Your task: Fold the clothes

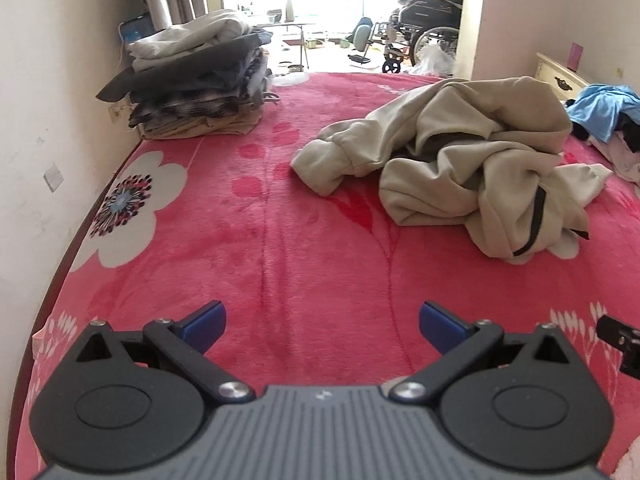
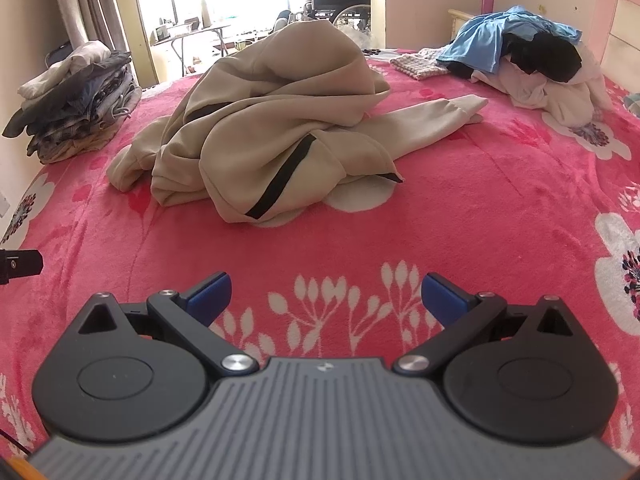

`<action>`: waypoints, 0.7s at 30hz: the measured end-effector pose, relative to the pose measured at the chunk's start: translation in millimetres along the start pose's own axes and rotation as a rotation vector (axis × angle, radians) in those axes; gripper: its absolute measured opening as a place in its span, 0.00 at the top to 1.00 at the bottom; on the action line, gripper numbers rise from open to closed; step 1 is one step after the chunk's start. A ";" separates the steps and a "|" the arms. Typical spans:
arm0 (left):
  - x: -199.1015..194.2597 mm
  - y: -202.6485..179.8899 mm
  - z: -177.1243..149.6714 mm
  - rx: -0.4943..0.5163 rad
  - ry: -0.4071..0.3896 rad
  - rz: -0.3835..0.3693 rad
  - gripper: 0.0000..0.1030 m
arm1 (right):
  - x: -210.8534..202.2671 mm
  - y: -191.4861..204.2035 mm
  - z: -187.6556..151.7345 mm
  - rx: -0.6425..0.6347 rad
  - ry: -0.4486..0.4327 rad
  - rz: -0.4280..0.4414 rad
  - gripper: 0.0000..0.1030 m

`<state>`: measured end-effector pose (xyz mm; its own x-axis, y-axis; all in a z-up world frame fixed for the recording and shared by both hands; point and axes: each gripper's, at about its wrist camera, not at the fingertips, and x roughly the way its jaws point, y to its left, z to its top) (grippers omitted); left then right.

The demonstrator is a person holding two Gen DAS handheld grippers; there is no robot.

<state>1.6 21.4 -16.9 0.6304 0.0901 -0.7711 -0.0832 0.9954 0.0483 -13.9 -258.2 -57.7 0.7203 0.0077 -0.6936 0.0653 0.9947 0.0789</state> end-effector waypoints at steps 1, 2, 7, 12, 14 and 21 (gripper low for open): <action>0.4 -0.1 0.0 0.002 0.002 0.003 0.00 | 0.0 -0.1 0.0 0.000 0.001 0.000 0.01; 0.7 -0.2 -0.1 0.004 0.004 0.006 0.00 | 0.1 -0.2 -0.1 0.001 0.001 0.001 0.01; 1.8 -0.7 -0.1 0.013 0.009 0.019 0.00 | -0.1 -0.2 -0.2 0.002 0.002 0.000 0.01; 2.2 -0.2 -0.2 0.012 0.006 0.021 0.00 | 0.5 0.9 -0.2 0.003 0.002 -0.001 0.01; 1.8 -0.3 -0.6 0.015 0.005 0.020 0.00 | 0.4 1.0 -0.5 0.003 0.003 -0.001 0.01; 2.4 -0.5 -1.0 0.017 0.011 0.013 0.00 | 0.1 0.6 -0.5 0.003 0.002 -0.003 0.01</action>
<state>2.4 21.1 -19.4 0.6207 0.1027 -0.7773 -0.0779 0.9946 0.0691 -14.1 -257.6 -58.1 0.7186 0.0052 -0.6954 0.0696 0.9944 0.0794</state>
